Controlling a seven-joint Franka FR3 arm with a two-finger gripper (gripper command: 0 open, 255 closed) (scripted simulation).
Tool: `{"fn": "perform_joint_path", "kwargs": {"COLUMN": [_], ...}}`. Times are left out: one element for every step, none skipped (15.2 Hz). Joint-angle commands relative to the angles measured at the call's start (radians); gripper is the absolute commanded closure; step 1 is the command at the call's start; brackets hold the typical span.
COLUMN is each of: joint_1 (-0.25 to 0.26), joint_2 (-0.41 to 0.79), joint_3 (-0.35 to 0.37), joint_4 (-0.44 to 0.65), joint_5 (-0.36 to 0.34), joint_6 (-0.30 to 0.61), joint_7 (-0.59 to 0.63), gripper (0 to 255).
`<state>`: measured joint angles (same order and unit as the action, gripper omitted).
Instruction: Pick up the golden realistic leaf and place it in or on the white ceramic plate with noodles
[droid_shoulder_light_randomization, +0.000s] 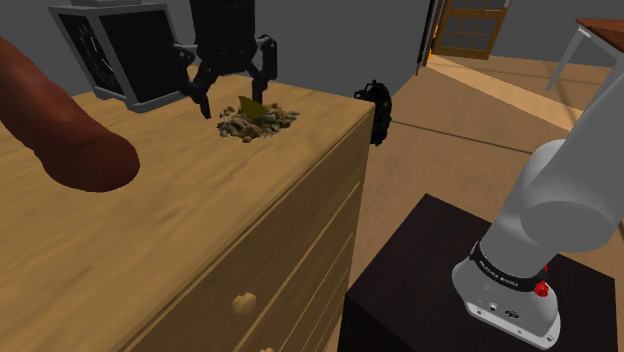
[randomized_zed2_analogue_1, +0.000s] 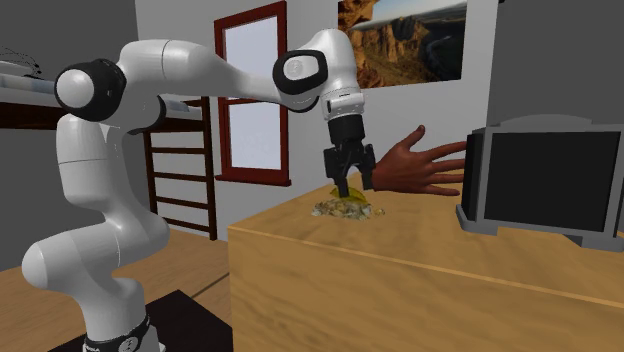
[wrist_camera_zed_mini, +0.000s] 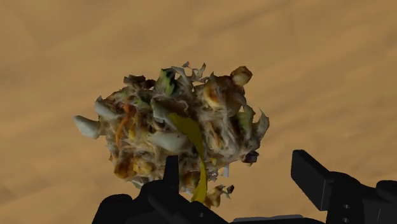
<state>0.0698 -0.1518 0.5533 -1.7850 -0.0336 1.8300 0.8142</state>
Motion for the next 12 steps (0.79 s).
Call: {"fn": "perform_joint_path", "kwargs": {"joint_1": [0.000, 0.000, 0.000, 0.001, 0.001, 0.001, 0.001, 0.001, 0.001, 0.001, 0.001, 0.001], "joint_2": [0.000, 0.000, -0.002, -0.001, 0.000, 0.003, 0.003, 0.003, 0.003, 0.003, 0.003, 0.003], "joint_3": [0.000, 0.000, 0.000, 0.001, 0.002, 0.003, 0.003, 0.003, 0.003, 0.003, 0.003, 0.003], "joint_4": [0.000, 0.000, 0.032, 0.065, 0.101, 0.130, 0.130, 0.130, 0.130, 0.130, 0.130, 0.130], "joint_5": [0.000, 0.000, 0.001, 0.001, 0.000, -0.001, -0.001, -0.001, -0.001, -0.001, -0.001, -0.001], "joint_6": [0.000, 0.000, -0.033, -0.067, -0.101, -0.128, -0.128, -0.128, -0.128, -0.128, -0.128, -0.128], "joint_7": [0.000, 0.000, -0.001, -0.001, 0.000, 0.001, 0.001, 0.001, 0.001, 0.001, 0.001, 0.001], "gripper": [0, 0, 0, 0, 0, 0, 0, 0, 0, 0, 0, 0]}}
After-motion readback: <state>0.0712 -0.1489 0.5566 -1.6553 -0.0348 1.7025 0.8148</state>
